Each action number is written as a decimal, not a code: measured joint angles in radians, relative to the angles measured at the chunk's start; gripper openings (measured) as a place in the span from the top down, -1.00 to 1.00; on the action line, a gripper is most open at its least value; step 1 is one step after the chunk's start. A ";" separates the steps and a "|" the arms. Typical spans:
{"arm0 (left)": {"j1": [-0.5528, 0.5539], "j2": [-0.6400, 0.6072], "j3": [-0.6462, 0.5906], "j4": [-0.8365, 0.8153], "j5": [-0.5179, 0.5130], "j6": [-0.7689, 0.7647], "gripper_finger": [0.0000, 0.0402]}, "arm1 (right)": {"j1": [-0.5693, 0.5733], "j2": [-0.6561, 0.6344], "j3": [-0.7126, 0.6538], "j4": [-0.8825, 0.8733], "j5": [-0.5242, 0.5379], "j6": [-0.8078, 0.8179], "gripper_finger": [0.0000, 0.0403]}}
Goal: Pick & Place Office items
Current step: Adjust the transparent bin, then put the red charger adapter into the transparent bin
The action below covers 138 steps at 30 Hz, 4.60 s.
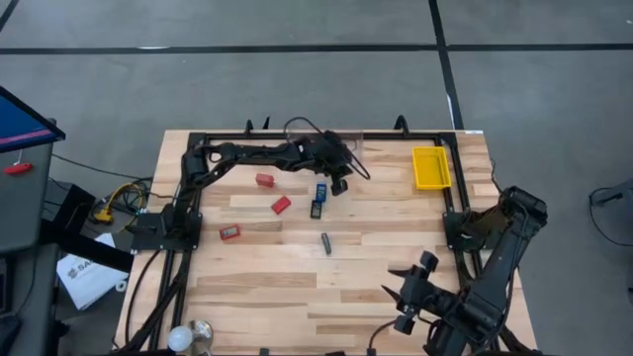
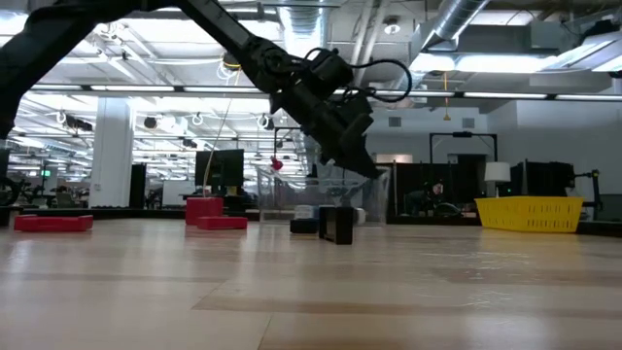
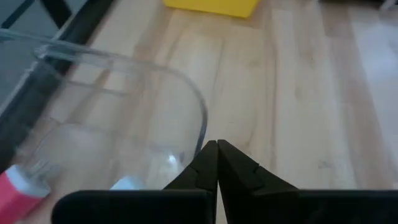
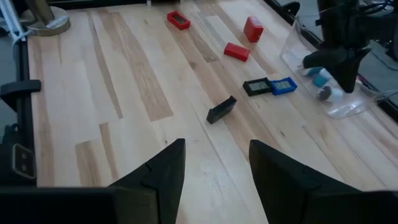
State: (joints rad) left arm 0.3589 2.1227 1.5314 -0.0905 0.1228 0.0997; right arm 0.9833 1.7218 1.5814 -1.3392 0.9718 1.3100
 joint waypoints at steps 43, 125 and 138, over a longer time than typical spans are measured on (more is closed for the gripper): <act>0.111 -0.678 -0.564 -0.581 -0.100 0.024 0.96 | 0.035 0.000 0.000 0.010 0.050 0.088 0.15; 0.117 -0.445 -0.295 -0.131 -0.210 0.172 0.45 | -0.005 0.000 0.000 -0.027 0.000 0.070 0.15; 0.223 -0.235 -0.077 -0.390 -0.287 0.064 0.45 | 0.000 0.000 0.000 -0.026 0.001 0.086 0.15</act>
State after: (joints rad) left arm 0.5817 1.8878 1.4545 -0.4810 -0.1638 0.1632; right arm 0.9836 1.7218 1.5818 -1.3657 0.9726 1.3963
